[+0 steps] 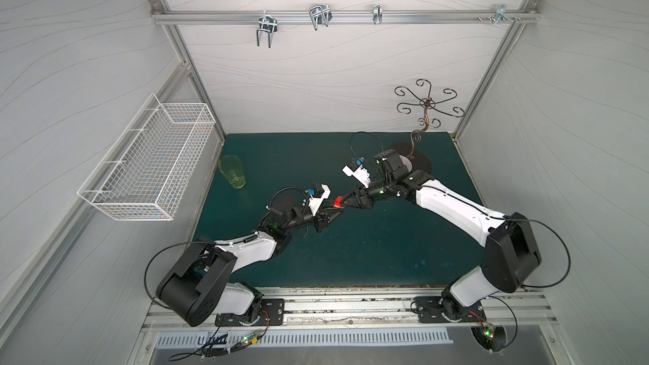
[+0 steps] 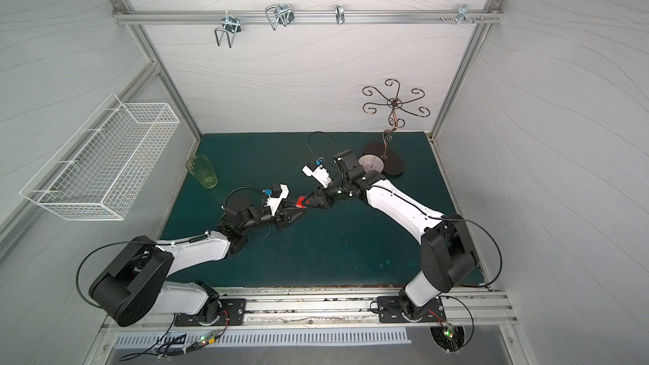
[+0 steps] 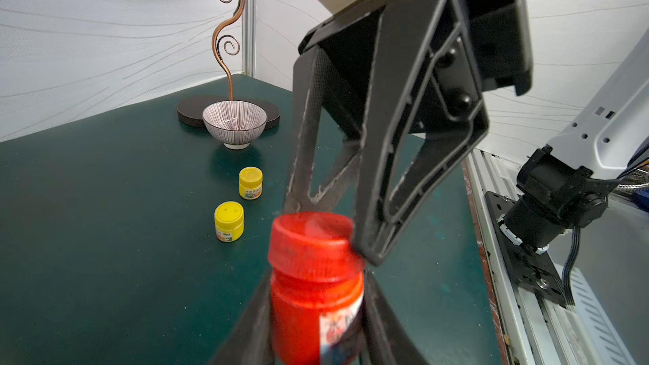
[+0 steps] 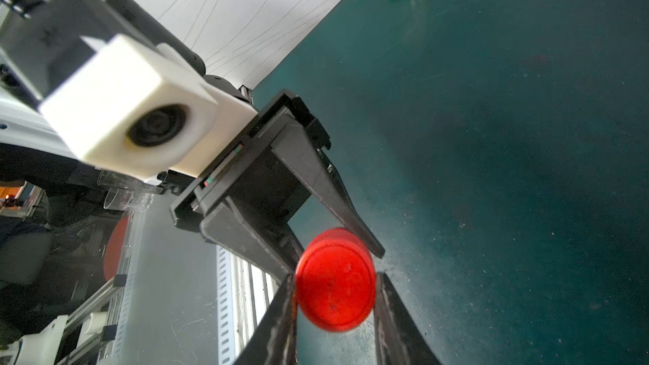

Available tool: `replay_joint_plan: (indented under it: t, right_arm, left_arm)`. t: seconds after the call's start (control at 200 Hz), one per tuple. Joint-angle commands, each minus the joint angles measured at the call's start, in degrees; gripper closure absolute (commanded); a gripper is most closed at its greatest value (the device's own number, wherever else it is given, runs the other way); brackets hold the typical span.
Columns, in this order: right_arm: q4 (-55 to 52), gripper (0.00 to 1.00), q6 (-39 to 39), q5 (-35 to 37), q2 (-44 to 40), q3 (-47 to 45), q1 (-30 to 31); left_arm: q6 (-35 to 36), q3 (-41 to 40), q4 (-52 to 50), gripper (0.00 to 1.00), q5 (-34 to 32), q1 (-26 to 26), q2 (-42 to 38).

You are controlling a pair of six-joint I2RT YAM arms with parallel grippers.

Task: Close the paint jar lid
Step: Close the lid on the paint jar, then screw the lid onto the paint jar.

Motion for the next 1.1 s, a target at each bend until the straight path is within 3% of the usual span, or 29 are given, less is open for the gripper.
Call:
replay_joint_plan:
  t: [0.0, 0.235, 0.385, 0.575, 0.875, 1.096]
  right_arm:
    - [-8.6, 0.75, -7.4, -12.1, 2.5, 1.9, 3.1]
    - [-12.2, 0.72, -12.6, -19.0, 5.6, 3.5, 4.0]
    - [-17.5, 0.71, -16.1, -17.7, 8.0, 5.6, 6.4]
    - [-18.0, 0.73, -15.0, -11.9, 8.6, 5.9, 8.4]
    - [-2.4, 0.75, 4.9, -2.9, 5.5, -1.9, 10.2]
    - [-2.7, 0.74, 17.4, 5.3, 8.1, -0.9, 13.0]
  left_arm:
    - [2.2, 3.7, 4.5, 1.00, 0.1, -0.3, -2.3]
    - [6.2, 3.8, -3.4, 1.00, -0.3, -0.3, -6.8]
    - [7.7, 4.2, -7.2, 1.00, -0.1, -0.3, -8.8]
    - [7.8, 4.1, -7.3, 1.00, -2.1, -0.3, -9.4]
    - [6.1, 0.7, 10.3, 1.00, -17.0, -0.3, -7.2]
    - [8.4, 1.3, 20.6, 1.00, -27.2, -0.5, -2.1]
